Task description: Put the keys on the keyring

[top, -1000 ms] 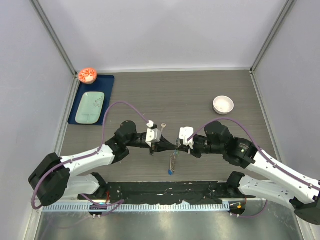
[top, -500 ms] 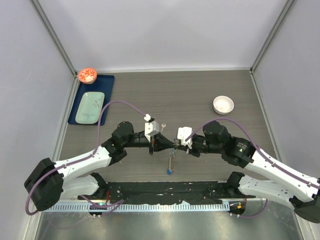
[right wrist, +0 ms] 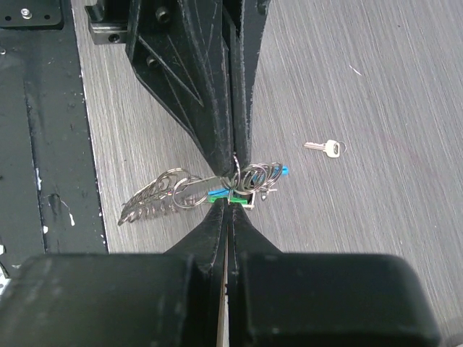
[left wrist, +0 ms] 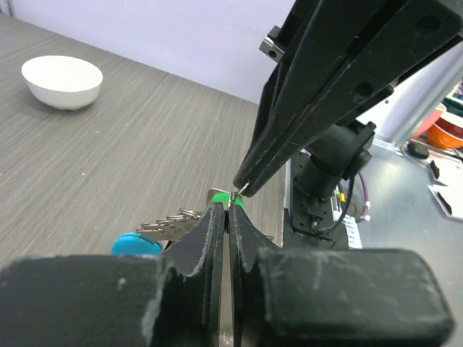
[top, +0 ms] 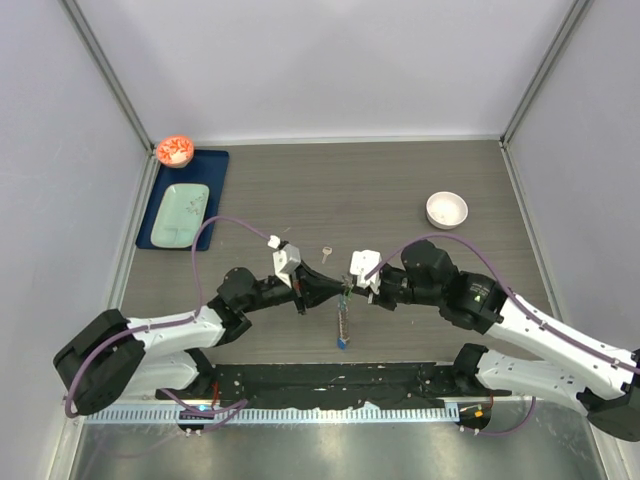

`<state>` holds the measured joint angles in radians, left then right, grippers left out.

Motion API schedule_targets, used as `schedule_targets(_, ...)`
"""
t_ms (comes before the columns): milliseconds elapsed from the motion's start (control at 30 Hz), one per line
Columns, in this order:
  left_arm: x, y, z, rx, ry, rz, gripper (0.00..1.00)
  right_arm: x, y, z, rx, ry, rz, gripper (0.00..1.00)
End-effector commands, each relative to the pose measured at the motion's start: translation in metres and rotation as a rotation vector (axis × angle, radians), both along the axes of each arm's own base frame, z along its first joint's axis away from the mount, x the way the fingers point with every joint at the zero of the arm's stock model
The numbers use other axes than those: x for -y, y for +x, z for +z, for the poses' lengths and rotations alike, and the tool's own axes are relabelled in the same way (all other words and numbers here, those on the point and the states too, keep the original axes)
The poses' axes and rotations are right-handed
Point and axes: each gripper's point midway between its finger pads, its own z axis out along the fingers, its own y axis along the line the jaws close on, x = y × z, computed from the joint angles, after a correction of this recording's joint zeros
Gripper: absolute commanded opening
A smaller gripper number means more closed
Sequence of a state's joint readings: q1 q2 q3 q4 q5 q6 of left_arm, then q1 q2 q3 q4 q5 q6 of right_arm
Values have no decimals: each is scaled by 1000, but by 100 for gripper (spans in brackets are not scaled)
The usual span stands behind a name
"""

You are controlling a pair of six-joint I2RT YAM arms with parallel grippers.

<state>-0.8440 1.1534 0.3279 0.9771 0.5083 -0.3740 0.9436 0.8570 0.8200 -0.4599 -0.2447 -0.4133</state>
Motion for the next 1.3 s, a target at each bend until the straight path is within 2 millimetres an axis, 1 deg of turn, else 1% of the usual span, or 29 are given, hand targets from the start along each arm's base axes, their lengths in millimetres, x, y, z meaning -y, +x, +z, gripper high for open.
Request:
schedule_targets(0, -6, 16, 53, 91, -214, 91, 12, -1, 5, 19, 14, 8, -22, 1)
schedule_targets(33, -6, 16, 48, 86, -209, 88, 13, -2, 6, 17, 8, -2, -24, 1)
schedule_targets(67, -7, 15, 52, 102, -234, 84, 15, -2, 7, 19, 15, -4, -24, 1)
schedule_targets(133, -9, 15, 48, 106, -235, 96, 19, -2, 8, 17, 13, -22, -26, 1)
schedule_targets(167, -10, 16, 49, 114, -239, 103, 25, -3, 9, 20, 15, -21, -29, 1)
schedule_targets(267, -14, 17, 41, 138, -215, 128, 34, -4, 9, 23, 16, -32, -19, 1)
schedule_targets(333, -16, 19, 35, 175, -183, 144, 35, -3, 10, 21, 13, -56, -12, 1)
schedule_targets(367, -15, 21, 27, 171, -143, 149, 37, -4, 9, 21, 7, -69, -6, 1)
schedule_targets(433, -16, 22, 28, 202, -111, 148, 39, -4, 9, 20, 1, -85, 0, 1)
schedule_targets(467, -15, 24, 17, 220, -48, 143, 39, -4, 10, 21, 1, -90, 1, 1)
schedule_targets(500, -16, 21, 21, 250, -39, 127, 39, -3, 9, 19, -4, -99, 2, 1)
schedule_targets(533, -17, 22, 23, 285, -22, 121, 40, -4, 9, 18, -5, -103, 5, 1)
schedule_targets(567, -18, 23, 13, 317, 33, 112, 40, -4, 10, 19, -6, -105, 5, 1)
schedule_targets(600, -19, 23, 13, 346, 51, 102, 40, -4, 9, 18, -9, -111, 8, 1)
schedule_targets(633, -19, 20, 22, 386, 52, 62, 41, -4, 10, 18, -11, -114, 7, 1)
schedule_targets(667, -20, 20, 12, 409, 107, 38, 42, -4, 9, 18, -14, -117, 9, 1)
schedule_targets(700, -21, 20, 12, 422, 121, 20, 42, -5, 9, 17, -20, -120, 12, 1)
schedule_targets(767, -17, 14, 13, 448, 134, -57, 43, -6, 8, 16, -25, -122, 17, 1)
schedule_targets(800, -18, 15, 12, 459, 135, -74, 43, -6, 8, 16, -25, -123, 21, 1)
schedule_targets(833, -13, 10, 11, 464, 126, -133, 43, -6, 7, 15, -30, -127, 24, 1)
schedule_targets(900, -9, 11, 14, 470, 116, -175, 40, -6, 8, 15, -30, -131, 24, 1)
schedule_targets(933, -5, 6, 8, 461, 117, -235, 39, -7, 8, 16, -29, -131, 26, 1)
schedule_targets(967, -3, 5, 6, 454, 119, -257, 36, -6, 8, 16, -28, -134, 26, 1)
schedule_targets(1000, 0, 3, 11, 465, 109, -288, 36, -6, 8, 16, -28, -136, 25, 1)
schedule_targets(1067, 3, -2, 4, 441, 116, -355, 33, -5, 8, 16, -28, -138, 26, 1)
schedule_targets(1100, 5, -2, 7, 448, 113, -370, 33, -6, 8, 15, -27, -141, 28, 1)
schedule_targets(1167, 6, -4, -1, 419, 131, -411, 32, -6, 7, 17, -25, -137, 30, 1)
schedule_targets(1200, 8, -3, 1, 419, 133, -417, 31, -6, 7, 17, -24, -136, 32, 1)
schedule_targets(1267, 9, -2, -4, 404, 150, -426, 29, -6, 6, 15, -29, -139, 36, 1)
